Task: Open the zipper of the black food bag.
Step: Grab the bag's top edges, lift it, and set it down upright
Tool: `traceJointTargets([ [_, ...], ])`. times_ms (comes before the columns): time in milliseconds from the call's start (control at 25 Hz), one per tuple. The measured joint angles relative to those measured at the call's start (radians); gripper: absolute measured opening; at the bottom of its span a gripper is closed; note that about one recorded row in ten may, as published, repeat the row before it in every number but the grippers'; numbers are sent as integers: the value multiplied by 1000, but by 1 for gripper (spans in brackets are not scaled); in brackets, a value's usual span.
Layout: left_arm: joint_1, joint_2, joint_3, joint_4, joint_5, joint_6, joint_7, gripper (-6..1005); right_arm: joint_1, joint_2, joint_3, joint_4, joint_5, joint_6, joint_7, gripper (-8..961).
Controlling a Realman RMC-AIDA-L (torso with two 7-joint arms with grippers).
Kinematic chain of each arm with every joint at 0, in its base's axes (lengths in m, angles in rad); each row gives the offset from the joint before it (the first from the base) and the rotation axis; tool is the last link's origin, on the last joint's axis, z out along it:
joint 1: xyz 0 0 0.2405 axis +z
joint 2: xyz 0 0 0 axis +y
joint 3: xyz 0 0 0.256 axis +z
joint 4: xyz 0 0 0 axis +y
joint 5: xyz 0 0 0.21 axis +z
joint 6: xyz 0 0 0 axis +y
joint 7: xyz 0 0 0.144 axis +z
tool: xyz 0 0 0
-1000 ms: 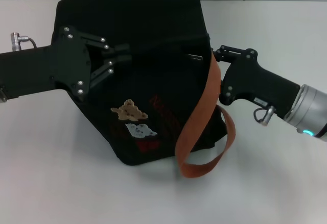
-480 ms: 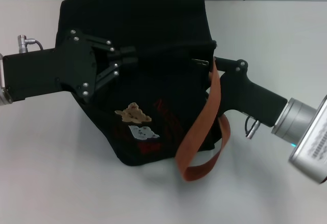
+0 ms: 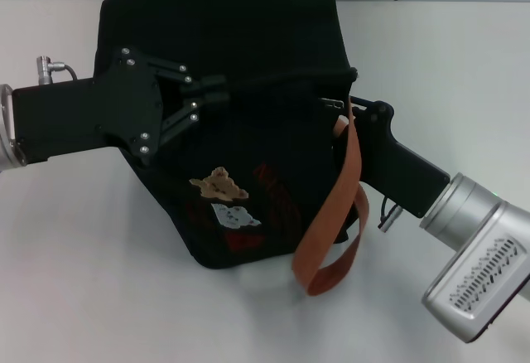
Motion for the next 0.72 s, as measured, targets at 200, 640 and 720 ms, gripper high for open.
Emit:
traceJointTargets([
  [200,-1,2,-3,-21,0,2,2,81,-6,0,5,5,1,-37,3,288],
  [640,-2,1,2,-22,1,3,7,79,-10,0,64,23,0,-49,23,276],
  [720,-1,0,3,-22,1,4,6,78,-10,0,63,23,-1,-49,25,274],
])
